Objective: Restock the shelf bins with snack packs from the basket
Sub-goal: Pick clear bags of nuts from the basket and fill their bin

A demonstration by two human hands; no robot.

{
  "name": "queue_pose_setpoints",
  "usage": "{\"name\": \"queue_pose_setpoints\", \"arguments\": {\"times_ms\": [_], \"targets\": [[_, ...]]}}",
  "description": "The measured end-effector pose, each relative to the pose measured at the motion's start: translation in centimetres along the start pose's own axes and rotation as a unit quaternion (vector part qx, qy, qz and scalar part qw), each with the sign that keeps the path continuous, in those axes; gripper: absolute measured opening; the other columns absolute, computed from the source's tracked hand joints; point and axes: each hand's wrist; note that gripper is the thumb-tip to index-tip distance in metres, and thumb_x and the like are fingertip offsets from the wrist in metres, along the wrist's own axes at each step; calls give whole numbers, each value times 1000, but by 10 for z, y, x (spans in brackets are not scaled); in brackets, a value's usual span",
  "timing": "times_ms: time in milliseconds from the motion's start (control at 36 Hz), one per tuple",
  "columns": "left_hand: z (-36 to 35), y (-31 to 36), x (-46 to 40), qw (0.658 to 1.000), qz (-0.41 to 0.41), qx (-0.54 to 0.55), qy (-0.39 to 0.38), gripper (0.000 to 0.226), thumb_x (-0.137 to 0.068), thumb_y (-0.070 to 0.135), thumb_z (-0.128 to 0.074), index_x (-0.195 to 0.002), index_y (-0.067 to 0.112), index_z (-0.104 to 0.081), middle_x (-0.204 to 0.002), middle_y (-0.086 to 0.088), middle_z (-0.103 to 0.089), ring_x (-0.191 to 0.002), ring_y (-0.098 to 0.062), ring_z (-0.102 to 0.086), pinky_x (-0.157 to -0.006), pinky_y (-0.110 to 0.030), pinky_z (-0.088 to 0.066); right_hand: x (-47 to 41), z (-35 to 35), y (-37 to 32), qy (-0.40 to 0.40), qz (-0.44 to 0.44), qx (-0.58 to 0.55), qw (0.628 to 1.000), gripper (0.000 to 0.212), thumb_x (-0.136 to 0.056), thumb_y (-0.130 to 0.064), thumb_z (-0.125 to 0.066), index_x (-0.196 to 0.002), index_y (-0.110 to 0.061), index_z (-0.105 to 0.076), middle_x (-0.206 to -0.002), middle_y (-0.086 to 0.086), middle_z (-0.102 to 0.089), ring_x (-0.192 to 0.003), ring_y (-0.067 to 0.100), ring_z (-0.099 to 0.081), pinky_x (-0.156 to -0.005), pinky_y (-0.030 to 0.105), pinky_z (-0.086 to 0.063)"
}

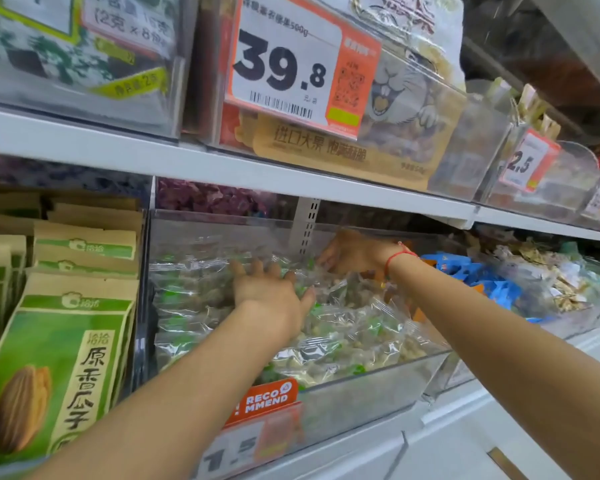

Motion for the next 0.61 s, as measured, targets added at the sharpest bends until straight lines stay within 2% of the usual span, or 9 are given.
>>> {"name": "queue_pose_setpoints", "arguments": {"times_ms": [56,194,250,333,389,444,500,611], "targets": [[0,1,1,1000,-2,-3,4,61,-99,55,-8,-152,24,-15,-160,-8,-7,-146,-31,-3,-114,-55,-1,3,-4,3,-7,9,1,1000,35,-88,-5,-60,-121,-14,-66,-126,0,-63,-118,12,-56,-107,24,-35],[0,1,0,1000,0,16,-7,63,-98,57,-6,-152,26,-12,-160,-6,-5,-146,-30,-1,-115,-54,1,-13,-12,2,28,-24,14,999,28,-89,-13,-60,-115,-13,-68,-122,3,-65,-113,18,-59,-108,32,-39],[0,0,0,999,1,33,-21,63,-98,58,-6,-152,27,-9,-160,-6,-1,-147,-29,3,-115,-54,3,-10,-11,1,22,-22,11,999,30,-89,-13,-59,-117,-15,-68,-125,2,-64,-116,17,-57,-111,32,-35],[5,-4,4,996,1,72,-50,63,-97,59,-7,-152,29,-4,-160,-3,5,-147,-27,8,-116,-51,6,12,-2,5,-35,6,-18,999,39,-92,-12,-54,-131,-17,-58,-140,2,-52,-132,19,-43,-117,35,-22],[10,-8,9,994,8,99,-49,61,-99,56,-11,-153,28,-5,-160,-1,5,-147,-25,8,-117,-49,4,28,1,10,-38,20,-43,998,46,-96,-11,-48,-141,-14,-46,-149,5,-39,-138,22,-34,-117,36,-23],[16,-11,19,993,15,115,-20,56,-101,48,-17,-152,26,-13,-160,-2,-3,-147,-26,0,-119,-48,-2,47,1,12,16,32,-70,997,49,-93,-4,-46,-142,-12,-44,-150,7,-39,-139,24,-34,-116,35,-26],[22,-12,33,993,11,120,14,51,-102,39,-26,-150,24,-23,-159,-4,-15,-145,-27,-13,-118,-47,-12,72,-4,12,71,43,-100,992,53,-88,1,-46,-139,-14,-47,-143,8,-47,-133,26,-43,-111,34,-34],[33,-8,75,981,-13,169,99,42,-99,28,-37,-140,21,-43,-146,-3,-43,-133,-23,-38,-108,-42,-32,130,-12,4,118,98,-100,983,50,-89,-5,-56,-137,-14,-49,-137,5,-54,-121,23,-54,-104,34,-41]]}}
Point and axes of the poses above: each hand's wrist, its own x-axis away from the middle knuckle, its own z-axis out of the back of the hand, y = z × x
